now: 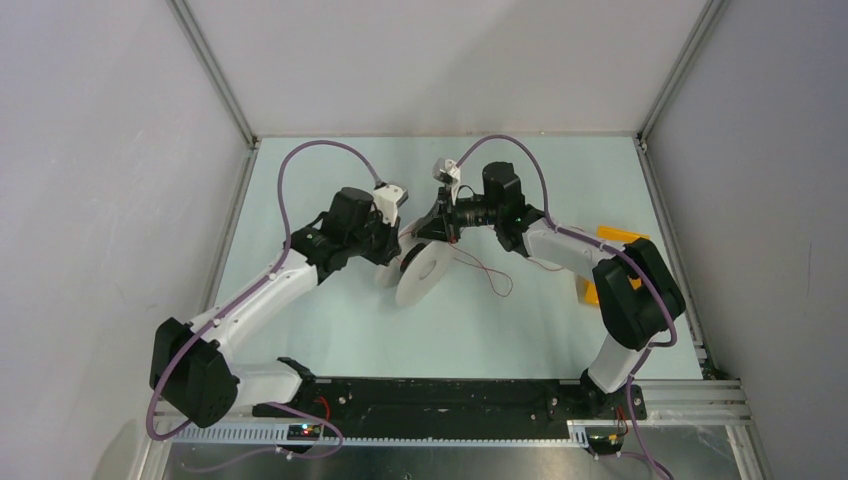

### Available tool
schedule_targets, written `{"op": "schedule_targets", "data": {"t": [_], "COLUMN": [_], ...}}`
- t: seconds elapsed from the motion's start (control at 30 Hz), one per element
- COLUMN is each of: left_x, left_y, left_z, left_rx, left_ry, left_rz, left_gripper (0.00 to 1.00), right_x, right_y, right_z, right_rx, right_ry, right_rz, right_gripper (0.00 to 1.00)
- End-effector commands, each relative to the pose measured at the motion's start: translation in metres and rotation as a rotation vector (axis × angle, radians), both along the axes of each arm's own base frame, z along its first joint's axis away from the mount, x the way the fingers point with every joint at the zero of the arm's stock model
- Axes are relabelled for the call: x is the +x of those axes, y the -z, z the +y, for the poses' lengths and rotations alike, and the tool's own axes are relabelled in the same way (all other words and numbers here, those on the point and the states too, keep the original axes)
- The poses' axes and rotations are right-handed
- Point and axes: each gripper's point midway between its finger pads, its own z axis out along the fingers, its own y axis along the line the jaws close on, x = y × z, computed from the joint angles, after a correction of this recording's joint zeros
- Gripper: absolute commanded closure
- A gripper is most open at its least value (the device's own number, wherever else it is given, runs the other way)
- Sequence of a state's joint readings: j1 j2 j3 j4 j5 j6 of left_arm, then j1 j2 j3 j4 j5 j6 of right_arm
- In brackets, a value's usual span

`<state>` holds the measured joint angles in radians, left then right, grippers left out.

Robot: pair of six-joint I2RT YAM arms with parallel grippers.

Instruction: Wrap the cables

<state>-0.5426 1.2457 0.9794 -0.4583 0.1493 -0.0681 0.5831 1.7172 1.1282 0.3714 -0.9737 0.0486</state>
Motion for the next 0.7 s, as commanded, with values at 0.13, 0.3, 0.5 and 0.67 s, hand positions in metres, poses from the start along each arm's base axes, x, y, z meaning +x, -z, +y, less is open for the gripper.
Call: {"op": "schedule_targets", "data": {"t": [0.13, 0.3, 0.5, 0.67], "left_x": [0.015, 0.011, 0.005, 0.003], "left_y": [-0.017, -0.020, -0.026, -0.045], "left_z": [0.009, 0.015, 0.025, 0.036], "left_rx": [-0.018, -0.039, -0.043, -0.053], "left_ry": [-0.087, -0.123, -0.166, -0.222], "left_rz": [-0.062, -0.038, -0.034, -0.082], "left_gripper": [1.00, 1.00, 1.00, 1.00], "right_x": [0.005, 0.001, -0.002, -0.015], "right_y": [-0.031, -0.059, -0.042, -0.012], "right_z": [-0.007, -0.030, -0.065, -0.071], "right_rx": [0.031, 0.087, 0.036, 0.010], "right_ry": [0.062, 0.145, 0.249, 0.301], "right_rz": [0.026, -0.004, -0.016, -0.015], "right_gripper": [0.64, 0.42, 0.33, 0.32]}}
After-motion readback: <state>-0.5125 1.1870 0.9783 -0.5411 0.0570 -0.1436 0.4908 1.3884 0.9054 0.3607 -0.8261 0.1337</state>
